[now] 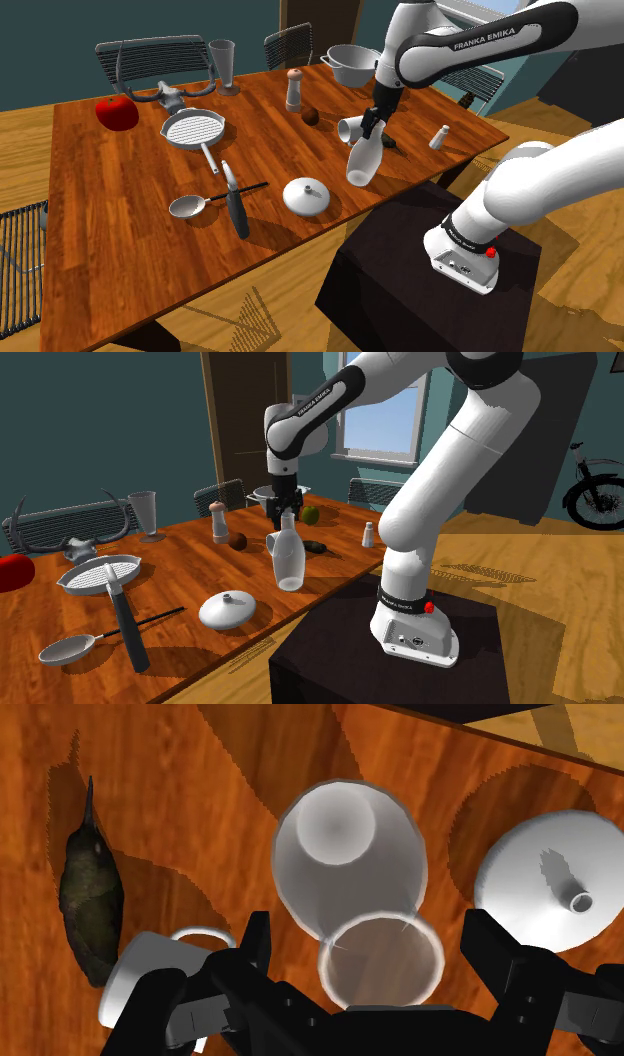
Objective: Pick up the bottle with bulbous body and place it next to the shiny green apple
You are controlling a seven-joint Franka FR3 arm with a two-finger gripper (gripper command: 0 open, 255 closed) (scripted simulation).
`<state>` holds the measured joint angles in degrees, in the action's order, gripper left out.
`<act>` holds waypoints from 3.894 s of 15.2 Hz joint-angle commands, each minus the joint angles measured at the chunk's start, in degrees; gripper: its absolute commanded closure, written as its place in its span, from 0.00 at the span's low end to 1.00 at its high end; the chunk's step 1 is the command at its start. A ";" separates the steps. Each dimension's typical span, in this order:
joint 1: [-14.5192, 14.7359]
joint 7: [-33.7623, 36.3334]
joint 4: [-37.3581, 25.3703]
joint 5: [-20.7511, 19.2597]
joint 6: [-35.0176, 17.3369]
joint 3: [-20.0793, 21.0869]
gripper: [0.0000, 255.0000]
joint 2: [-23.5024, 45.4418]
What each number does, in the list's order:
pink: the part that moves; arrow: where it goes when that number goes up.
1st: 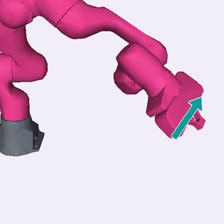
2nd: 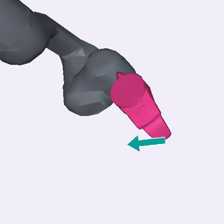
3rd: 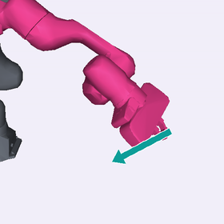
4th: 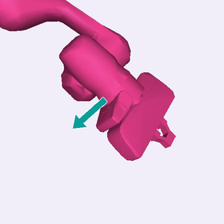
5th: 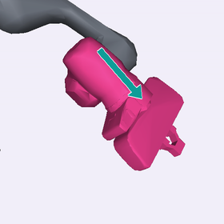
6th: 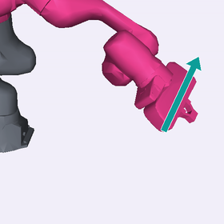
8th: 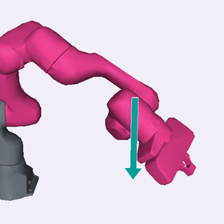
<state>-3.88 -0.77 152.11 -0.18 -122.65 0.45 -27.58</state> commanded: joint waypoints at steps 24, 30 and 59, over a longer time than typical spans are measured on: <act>0.01 -0.07 -6.05 0.02 9.67 -0.04 1.00 -3.64; 0.01 -0.10 -9.91 0.03 14.65 -0.05 1.00 -4.75; -0.02 -0.21 -33.63 0.01 36.78 -0.08 1.00 -3.15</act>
<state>-3.90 -0.96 119.62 -0.16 -86.76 0.39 -30.99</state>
